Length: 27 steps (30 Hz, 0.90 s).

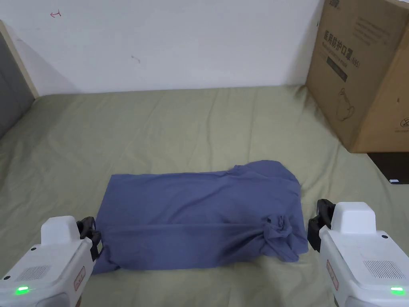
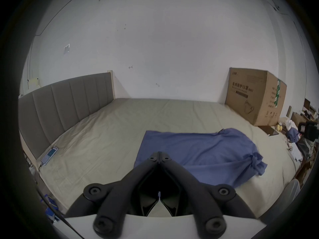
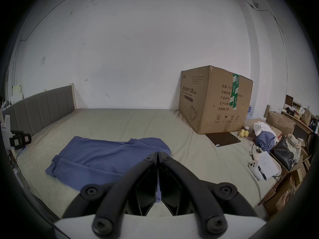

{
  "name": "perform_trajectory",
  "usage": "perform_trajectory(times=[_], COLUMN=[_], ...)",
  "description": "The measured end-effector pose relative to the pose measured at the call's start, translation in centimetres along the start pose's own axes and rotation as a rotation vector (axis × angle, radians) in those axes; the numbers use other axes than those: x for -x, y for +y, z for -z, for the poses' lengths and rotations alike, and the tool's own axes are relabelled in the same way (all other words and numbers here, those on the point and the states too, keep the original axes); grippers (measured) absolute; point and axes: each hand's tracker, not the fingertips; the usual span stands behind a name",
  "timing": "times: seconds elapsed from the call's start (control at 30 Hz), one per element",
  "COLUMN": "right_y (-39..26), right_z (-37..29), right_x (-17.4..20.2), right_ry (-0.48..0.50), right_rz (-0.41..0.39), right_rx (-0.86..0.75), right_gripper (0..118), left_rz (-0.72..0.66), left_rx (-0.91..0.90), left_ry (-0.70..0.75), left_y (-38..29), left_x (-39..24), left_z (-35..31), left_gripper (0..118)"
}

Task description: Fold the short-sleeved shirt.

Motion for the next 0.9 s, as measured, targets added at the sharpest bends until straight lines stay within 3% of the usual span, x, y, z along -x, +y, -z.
perform_trajectory(times=[0.27, 0.3, 0.33, 0.43, 0.5, 0.53, 0.57, 0.63, 0.67, 0.7, 0.73, 0.77, 0.8, 0.87, 0.9], right_y=[-0.3, -0.4, -0.5, -1.0, -1.4, -1.7, -2.0, -2.7, -3.2, -3.6, -4.1, -4.7, -5.2, -6.5, -7.2], right_z=[1.8, 2.1, 2.5, 3.7, 4.4, 5.0, 5.4, 6.6, 7.2, 7.7, 8.3, 8.9, 9.4, 10.8, 11.4], right_x=[-0.5, -0.6, -0.4, -0.7, -0.6, -0.8, -1.0, -1.2, -1.4, -1.6, -1.7, -1.9, -2.0, -2.1, -2.1], right_ry=[-0.008, -0.012, -0.013, -0.022, -0.026, -0.030, -0.030, -0.042, -0.045, -0.045, -0.046, -0.047, -0.050, -0.055, -0.045], right_rz=[0.027, 0.028, 0.028, 0.033, 0.038, 0.046, 0.052, 0.068, 0.077, 0.088, 0.102, 0.112, 0.121, 0.115, 0.113], right_rx=[0.035, 0.041, 0.050, 0.078, 0.102, 0.120, 0.135, 0.181, 0.207, 0.226, 0.259, 0.284, 0.300, 0.371, 0.396], right_gripper=[0, 0, 0, 0, 0, 0, 0, 0, 0, 0, 1, 2, 3, 25, 41], left_rz=[-0.005, -0.008, -0.010, -0.053, -0.090, -0.113, -0.128, -0.133, -0.129, -0.127, -0.125, -0.138, -0.129, -0.109, -0.116], left_rx=[0.272, 0.297, 0.355, 0.466, 0.547, 0.571, 0.579, 0.590, 0.605, 0.611, 0.616, 0.612, 0.603, 0.588, 0.577], left_ry=[0.011, 0.019, 0.019, 0.045, 0.060, 0.086, 0.097, 0.096, 0.099, 0.093, 0.059, -0.001, 0.028, 0.023, 0.004], left_y=[-1.7, -2.0, -2.4, -3.1, -3.9, -4.3, -4.7, -5.4, -6.1, -6.4, -6.7, -6.9, -6.8, -6.6, -6.4], left_x=[3.5, 3.9, 4.4, 4.9, 5.4, 5.2, 5.2, 5.3, 5.6, 5.6, 5.5, 5.3, 5.0, 4.7, 4.7], left_z=[7.2, 8.2, 9.6, 11.7, 13.3, 13.4, 13.6, 14.2, 15.4, 15.6, 15.6, 15.5, 15.2, 15.0, 14.9], left_gripper=[0, 4, 19, 40, 89, 104, 105, 102, 94, 79, 52, 42, 37, 12, 8])
